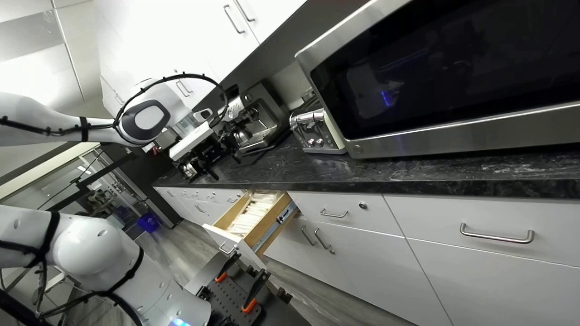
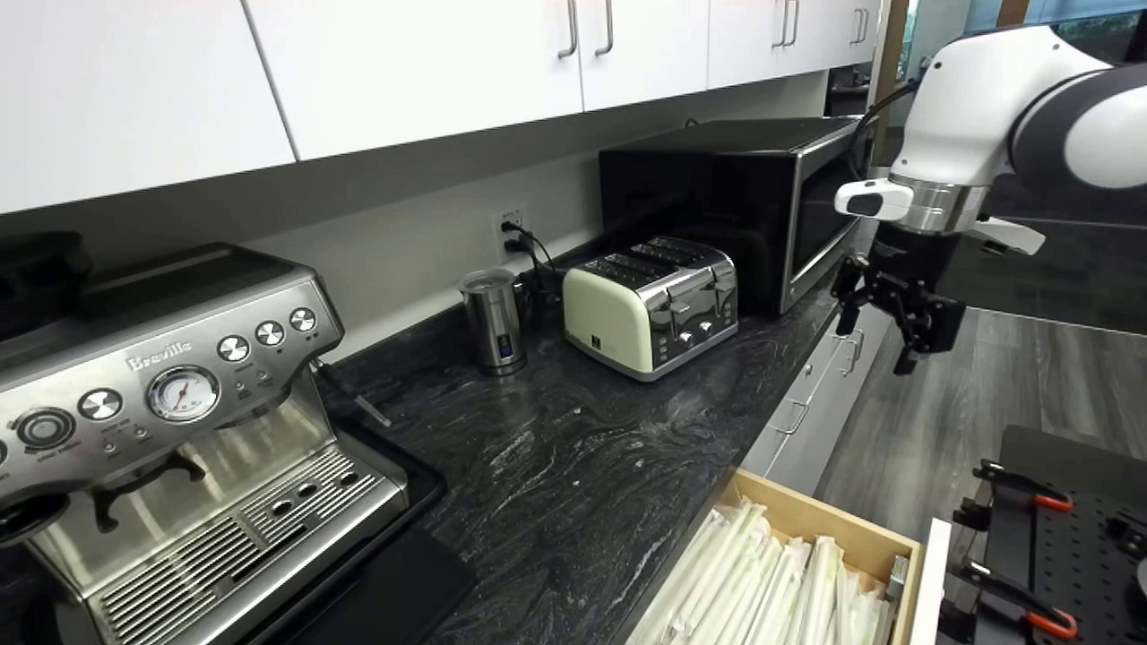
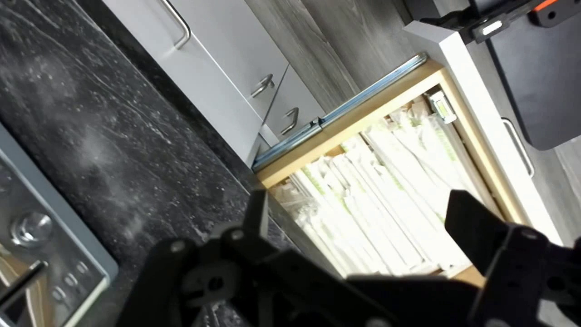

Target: Take some straws out of the drawer and put them on the counter

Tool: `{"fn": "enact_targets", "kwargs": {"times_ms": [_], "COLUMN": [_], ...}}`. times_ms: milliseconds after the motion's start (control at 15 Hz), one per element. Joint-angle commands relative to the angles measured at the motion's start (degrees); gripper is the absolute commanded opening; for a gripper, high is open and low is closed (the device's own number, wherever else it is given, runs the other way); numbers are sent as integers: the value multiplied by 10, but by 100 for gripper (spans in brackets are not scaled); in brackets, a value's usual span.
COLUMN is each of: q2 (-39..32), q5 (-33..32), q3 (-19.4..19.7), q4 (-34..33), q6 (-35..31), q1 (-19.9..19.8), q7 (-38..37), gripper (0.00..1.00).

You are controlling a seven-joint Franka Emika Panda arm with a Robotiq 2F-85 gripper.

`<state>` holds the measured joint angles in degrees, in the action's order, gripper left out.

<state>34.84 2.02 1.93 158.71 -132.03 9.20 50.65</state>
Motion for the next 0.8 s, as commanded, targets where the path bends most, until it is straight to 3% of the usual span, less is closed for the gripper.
{"fn": "enact_targets", "kwargs": {"times_ms": [0,267,467,733], "q2": [15,9,-2,-40], "q5": [-9,-8,-5,-3], "q3": [9,15,-17,-94], "q4": [7,6,6,6], "q6": [2,2,-25,-78], "q1": [17,17,72,161], "q7": [-9,-9,17,-1], "gripper": [100,100,100,100]}}
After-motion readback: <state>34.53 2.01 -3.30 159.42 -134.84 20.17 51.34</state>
